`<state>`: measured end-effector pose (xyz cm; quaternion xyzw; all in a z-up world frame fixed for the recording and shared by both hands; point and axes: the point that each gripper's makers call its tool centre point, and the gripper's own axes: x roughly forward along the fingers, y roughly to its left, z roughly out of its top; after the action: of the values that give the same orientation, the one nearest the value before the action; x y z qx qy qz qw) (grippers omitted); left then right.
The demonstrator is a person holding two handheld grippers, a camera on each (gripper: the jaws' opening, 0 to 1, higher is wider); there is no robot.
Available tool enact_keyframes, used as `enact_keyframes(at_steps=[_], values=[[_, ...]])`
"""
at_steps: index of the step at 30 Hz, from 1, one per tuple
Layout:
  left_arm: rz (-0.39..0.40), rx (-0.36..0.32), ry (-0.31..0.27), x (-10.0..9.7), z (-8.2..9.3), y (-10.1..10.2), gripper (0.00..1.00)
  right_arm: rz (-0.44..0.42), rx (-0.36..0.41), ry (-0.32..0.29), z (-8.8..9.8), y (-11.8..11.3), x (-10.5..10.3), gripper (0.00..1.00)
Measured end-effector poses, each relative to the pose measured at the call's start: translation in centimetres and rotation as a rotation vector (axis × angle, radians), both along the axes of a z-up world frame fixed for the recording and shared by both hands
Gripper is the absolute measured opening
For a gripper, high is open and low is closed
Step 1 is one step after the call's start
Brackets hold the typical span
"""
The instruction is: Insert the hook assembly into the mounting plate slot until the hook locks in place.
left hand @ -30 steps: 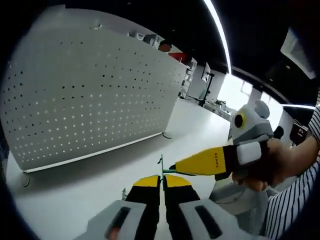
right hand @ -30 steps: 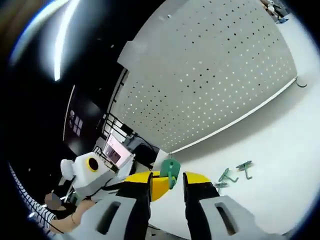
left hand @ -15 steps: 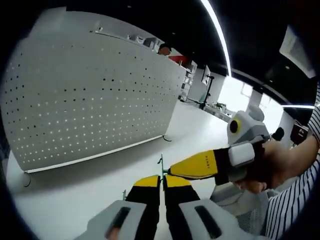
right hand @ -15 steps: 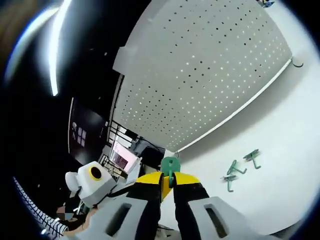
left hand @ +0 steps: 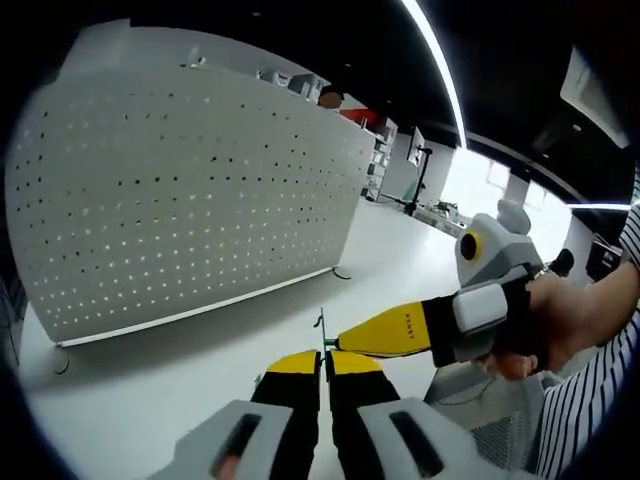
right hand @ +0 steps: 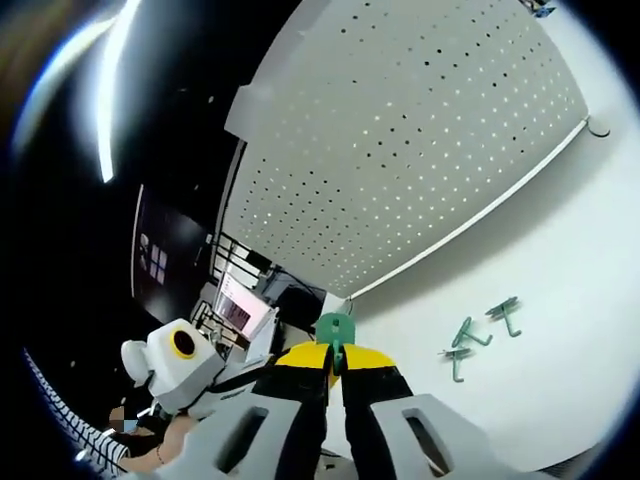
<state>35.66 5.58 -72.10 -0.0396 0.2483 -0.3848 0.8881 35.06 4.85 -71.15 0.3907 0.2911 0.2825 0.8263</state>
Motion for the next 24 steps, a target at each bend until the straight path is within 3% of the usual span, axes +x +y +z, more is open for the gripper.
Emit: enact_keyframes(at_steps=[7, 13, 17, 20, 24], values=[[-0.019, -0.01, 0.027, 0.1, 0.1, 0.4, 0.02, 0.019, -0.026, -0.021, 0.1, 0.3, -0.1, 0.0], [-0.044, -0.005, 0.01, 0.1, 0.5, 0.6, 0.05, 0.031, -0.059, -0.074, 1.0, 0.8, 0.1, 0.0], [-0.034, -0.008, 0.019, 0.3, 0.5, 0.8, 0.23, 0.062, -0.101, -0.143, 2.0, 1.3, 0.4, 0.0], [-0.046, -0.023, 0.007, 0.2, 1.0, 0.9, 0.26, 0.082, -0.15, -0.187, 2.5, 1.4, 0.7, 0.0], [-0.034, -0.017, -0.002, 0.4, 1.2, 1.3, 0.46, 0.125, -0.229, -0.27, 3.3, 1.9, 1.0, 0.0]])
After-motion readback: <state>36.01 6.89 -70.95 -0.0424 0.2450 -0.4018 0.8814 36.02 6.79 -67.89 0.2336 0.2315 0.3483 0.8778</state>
